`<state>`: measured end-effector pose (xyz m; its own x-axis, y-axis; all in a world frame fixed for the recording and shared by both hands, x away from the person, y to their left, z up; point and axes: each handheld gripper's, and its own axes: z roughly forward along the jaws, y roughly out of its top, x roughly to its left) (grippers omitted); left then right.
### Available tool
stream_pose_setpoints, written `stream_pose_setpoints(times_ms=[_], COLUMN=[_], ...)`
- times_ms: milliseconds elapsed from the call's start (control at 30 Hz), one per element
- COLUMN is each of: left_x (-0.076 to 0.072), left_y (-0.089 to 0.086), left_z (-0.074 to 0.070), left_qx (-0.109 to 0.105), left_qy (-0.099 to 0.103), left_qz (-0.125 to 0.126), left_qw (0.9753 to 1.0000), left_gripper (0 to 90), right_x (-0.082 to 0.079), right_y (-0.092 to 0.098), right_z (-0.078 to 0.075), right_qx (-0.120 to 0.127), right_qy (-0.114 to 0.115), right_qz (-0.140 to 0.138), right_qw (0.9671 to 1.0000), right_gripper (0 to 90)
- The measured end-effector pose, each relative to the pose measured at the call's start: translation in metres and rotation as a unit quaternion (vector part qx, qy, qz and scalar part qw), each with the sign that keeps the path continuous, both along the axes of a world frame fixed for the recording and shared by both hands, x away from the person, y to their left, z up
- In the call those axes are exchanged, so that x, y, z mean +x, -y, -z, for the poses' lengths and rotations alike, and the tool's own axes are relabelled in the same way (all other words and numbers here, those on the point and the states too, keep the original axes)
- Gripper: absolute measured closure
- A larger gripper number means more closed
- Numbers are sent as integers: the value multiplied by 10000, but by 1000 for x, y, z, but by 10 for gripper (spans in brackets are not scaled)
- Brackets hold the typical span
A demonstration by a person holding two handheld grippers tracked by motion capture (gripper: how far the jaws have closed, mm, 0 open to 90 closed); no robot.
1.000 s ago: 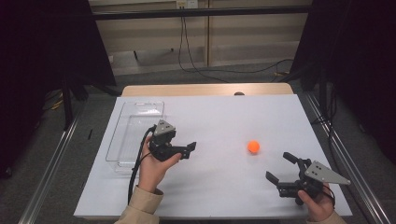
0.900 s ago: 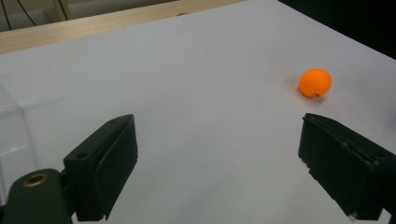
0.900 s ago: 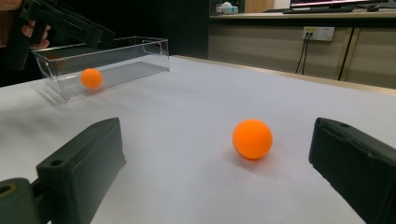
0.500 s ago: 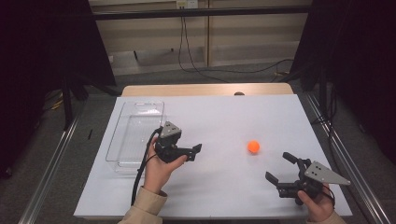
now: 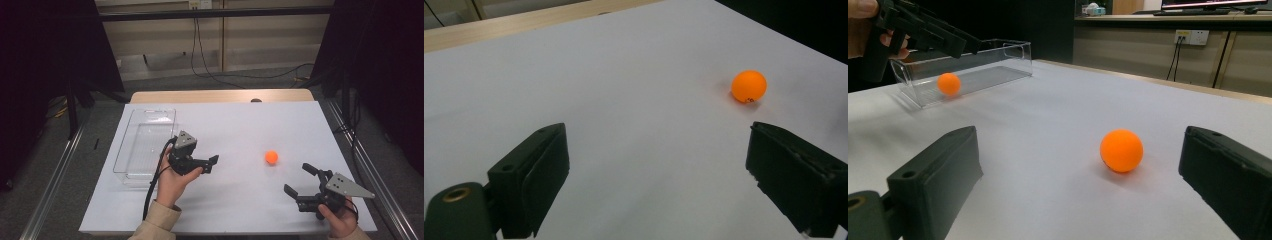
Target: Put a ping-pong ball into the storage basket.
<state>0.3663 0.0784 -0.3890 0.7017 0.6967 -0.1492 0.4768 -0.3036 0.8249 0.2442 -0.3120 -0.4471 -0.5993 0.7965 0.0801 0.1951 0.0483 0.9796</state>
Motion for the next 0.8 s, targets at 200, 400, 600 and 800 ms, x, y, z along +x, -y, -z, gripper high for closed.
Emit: stream_pose_setpoints(times_ms=[200,400,600,800], left_x=[0,-1,-1,1], left_y=[1,5,9,14], left_z=[1,4,6,11], left_qx=[22,96,33,40], left_qy=[-10,-43,-65,-42], left_qz=[39,87,45,91], left_qw=[10000,9999,10000,9999], left_gripper=[99,92,70,68], right_x=[0,0,0,1], right_y=[0,-1,0,1], right_z=[0,-1,-1,-1], right_qx=[15,-12,0,7], right_qy=[-4,27,4,-6], right_qz=[4,-16,-20,4], right_qw=[10000,10000,10000,10000], right_gripper=[27,27,27,27])
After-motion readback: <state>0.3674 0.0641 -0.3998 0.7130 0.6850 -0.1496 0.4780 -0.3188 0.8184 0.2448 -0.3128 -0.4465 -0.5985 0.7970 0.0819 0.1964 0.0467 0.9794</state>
